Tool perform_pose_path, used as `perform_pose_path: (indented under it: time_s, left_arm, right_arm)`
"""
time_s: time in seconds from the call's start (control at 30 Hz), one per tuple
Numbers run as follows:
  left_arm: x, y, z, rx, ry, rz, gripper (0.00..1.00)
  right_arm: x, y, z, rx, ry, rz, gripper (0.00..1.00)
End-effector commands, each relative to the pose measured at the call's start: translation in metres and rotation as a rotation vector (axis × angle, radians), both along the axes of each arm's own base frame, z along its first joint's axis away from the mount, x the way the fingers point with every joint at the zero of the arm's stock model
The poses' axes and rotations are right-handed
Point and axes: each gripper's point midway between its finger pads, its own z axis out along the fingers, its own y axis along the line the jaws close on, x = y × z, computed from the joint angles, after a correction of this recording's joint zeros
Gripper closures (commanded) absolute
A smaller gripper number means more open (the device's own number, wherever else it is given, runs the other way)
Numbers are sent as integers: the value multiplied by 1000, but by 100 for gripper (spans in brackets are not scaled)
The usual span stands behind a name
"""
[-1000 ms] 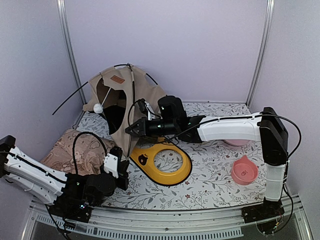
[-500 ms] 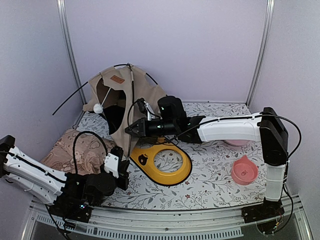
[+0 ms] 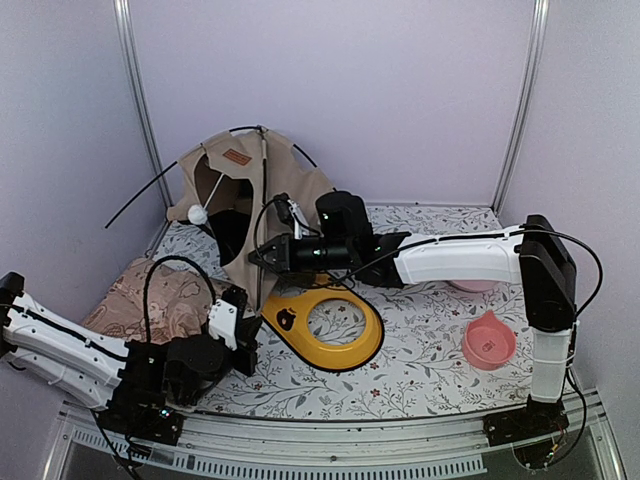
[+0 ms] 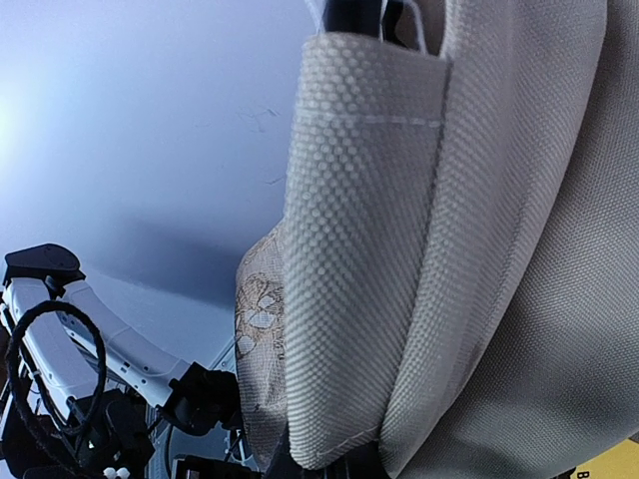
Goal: Set up the pet tent
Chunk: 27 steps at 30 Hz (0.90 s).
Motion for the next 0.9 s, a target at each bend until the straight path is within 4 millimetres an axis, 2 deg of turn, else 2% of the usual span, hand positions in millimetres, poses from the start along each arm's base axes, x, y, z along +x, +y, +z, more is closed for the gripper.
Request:
perform_pose_path:
  time_s: [0.0,0.27,0.43,0.67,0.73,0.87]
  left_arm:
    - [-34,-39,6,-81,84,-265,100]
    - [-27,-28,23,-179,95,-263,99]
    - [-15,-19,39,-235,92,-245,96]
    - [1,-16,59,-250,76,-230,95]
    - [4,-12,63,-248,77,-204,91]
    - [13,10,54,-241,108,-89,83]
  right_arm:
    - [66,-30,35,88,-111,-266,100]
    - [68,-37,18,43,-114,-296,100]
    - [57,-32,11,34,-104,-261,100]
    - [43,-22,11,44,-80,-205,100]
    - [44,-23,15,47,-79,-209,100]
    - [45,-23,24,41,-93,-210,100]
